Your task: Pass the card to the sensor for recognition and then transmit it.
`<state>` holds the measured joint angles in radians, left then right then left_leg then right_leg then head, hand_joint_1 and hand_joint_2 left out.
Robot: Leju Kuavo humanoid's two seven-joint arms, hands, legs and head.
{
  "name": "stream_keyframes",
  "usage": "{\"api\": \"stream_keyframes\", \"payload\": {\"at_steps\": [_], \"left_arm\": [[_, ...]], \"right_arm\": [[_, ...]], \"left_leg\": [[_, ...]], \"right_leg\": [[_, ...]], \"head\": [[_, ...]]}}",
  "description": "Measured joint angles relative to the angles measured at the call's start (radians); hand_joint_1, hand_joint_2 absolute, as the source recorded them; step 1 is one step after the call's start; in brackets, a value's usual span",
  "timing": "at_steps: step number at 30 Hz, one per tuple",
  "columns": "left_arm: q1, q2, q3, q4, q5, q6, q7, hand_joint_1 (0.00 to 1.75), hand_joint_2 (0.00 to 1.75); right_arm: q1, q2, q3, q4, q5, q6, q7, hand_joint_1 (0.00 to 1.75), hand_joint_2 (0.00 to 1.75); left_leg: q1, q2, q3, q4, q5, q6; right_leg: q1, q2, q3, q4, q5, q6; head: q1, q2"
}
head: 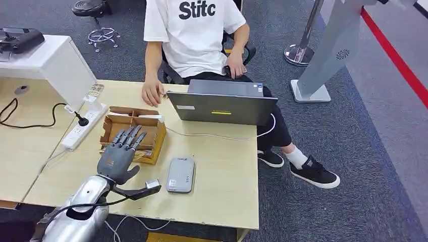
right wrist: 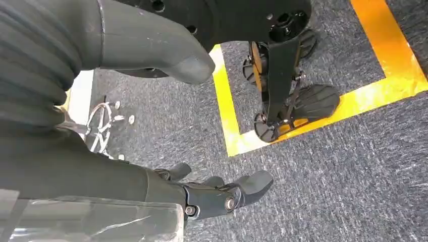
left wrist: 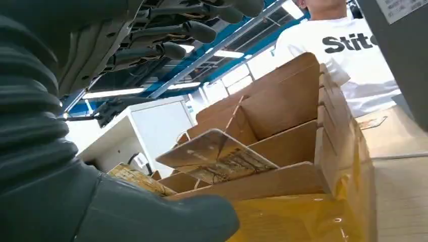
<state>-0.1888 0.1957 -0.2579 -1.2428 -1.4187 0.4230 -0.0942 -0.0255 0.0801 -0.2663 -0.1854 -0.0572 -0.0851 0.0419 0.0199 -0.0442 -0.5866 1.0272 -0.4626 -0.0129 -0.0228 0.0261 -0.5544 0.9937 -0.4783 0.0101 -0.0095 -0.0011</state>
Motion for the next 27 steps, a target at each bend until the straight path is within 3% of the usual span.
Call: {"api": "stream_keyframes", "payload": {"at_steps": [19,20,21,27], "left_arm": [[-0.031,0.0,0.0,0.091,-0.022,0.029,0.006,0.0,1.75],[-0.031,0.0,0.0,0.093,-0.022,0.029,0.006,0.63,1.75],[-0.032,0.0,0.0,0.095,-0.022,0.029,0.006,1.75,1.75],[-0.034,0.001,0.0,0.098,-0.015,0.026,0.007,1.75,1.75]], "right_arm": [[0.0,0.0,-0.001,0.0,0.009,-0.009,0.017,0.0,1.75],[0.0,0.0,-0.001,0.0,0.009,-0.01,0.017,0.0,1.75],[0.0,0.0,-0.001,0.0,0.01,-0.01,0.017,0.0,1.75],[0.0,0.0,-0.002,0.0,0.014,-0.013,0.02,0.0,1.75]], "left_leg": [[0.0,0.0,0.0,0.0,0.0,0.0],[0.0,0.0,0.0,0.0,0.0,0.0],[0.0,0.0,0.0,0.0,0.0,0.0],[0.0,0.0,0.0,0.0,0.0,0.0]], "right_leg": [[0.0,0.0,0.0,0.0,0.0,0.0],[0.0,0.0,0.0,0.0,0.0,0.0],[0.0,0.0,0.0,0.0,0.0,0.0],[0.0,0.0,0.0,0.0,0.0,0.0]], "head": [[0.0,0.0],[0.0,0.0],[0.0,0.0],[0.0,0.0]]}}
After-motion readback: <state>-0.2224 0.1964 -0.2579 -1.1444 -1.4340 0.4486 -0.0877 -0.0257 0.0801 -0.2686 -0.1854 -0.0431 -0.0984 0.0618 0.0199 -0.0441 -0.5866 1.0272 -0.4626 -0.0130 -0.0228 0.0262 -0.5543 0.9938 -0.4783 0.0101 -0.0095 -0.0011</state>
